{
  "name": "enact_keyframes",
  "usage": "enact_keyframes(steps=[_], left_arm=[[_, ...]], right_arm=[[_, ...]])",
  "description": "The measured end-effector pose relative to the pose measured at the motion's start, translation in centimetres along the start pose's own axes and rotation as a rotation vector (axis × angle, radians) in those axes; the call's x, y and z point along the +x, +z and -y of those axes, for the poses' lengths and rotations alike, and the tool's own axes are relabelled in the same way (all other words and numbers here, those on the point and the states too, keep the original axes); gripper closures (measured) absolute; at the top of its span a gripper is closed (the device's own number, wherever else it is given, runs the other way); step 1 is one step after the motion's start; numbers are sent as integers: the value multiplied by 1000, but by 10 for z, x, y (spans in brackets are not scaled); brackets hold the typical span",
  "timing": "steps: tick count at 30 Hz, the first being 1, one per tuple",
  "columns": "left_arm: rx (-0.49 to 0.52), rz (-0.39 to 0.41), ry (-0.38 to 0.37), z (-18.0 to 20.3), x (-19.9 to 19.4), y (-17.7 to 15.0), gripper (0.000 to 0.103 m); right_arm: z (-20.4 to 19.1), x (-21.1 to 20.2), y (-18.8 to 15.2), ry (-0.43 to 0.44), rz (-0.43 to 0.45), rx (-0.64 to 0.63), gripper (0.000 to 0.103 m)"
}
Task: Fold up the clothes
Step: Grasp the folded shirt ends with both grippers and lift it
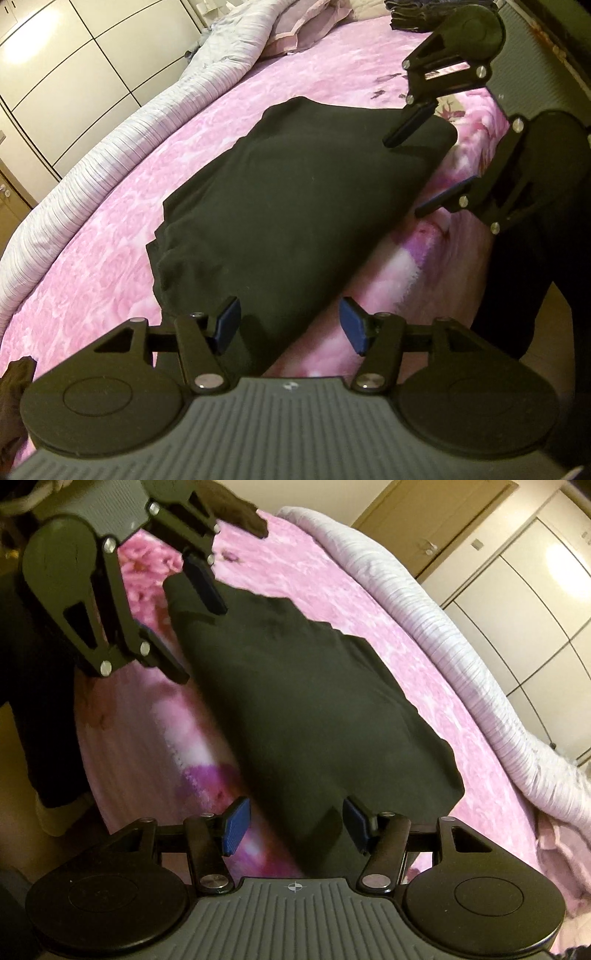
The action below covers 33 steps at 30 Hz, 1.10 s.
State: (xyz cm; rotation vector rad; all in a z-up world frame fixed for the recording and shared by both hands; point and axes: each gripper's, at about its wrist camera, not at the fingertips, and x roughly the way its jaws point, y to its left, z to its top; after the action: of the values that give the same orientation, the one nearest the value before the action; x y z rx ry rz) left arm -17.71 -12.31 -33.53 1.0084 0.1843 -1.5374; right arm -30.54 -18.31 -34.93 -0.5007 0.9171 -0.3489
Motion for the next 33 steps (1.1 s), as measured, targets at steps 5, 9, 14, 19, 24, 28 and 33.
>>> enact_keyframes(steps=[5, 9, 14, 19, 24, 28, 33], left_arm=[[0, -6, -1, -1, 1, 1, 47], [7, -12, -3, 0, 3, 2, 43], [112, 2, 42, 14, 6, 4, 32], [325, 22, 153, 28, 22, 7, 24], [331, 22, 161, 16, 38, 16, 69], [282, -7, 107, 4, 41, 23, 80], [240, -3, 81, -5, 37, 23, 80]], right_arm=[[-10, 12, 4, -51, 0, -124, 45], [-6, 21, 6, -48, 4, -172, 45], [9, 14, 7, -17, 40, -146, 72], [36, -6, 15, -12, 91, -50, 75], [34, -17, 8, 11, 84, -35, 75], [8, -15, -6, -38, 61, -114, 67], [-16, 15, -22, -177, 23, -282, 61]])
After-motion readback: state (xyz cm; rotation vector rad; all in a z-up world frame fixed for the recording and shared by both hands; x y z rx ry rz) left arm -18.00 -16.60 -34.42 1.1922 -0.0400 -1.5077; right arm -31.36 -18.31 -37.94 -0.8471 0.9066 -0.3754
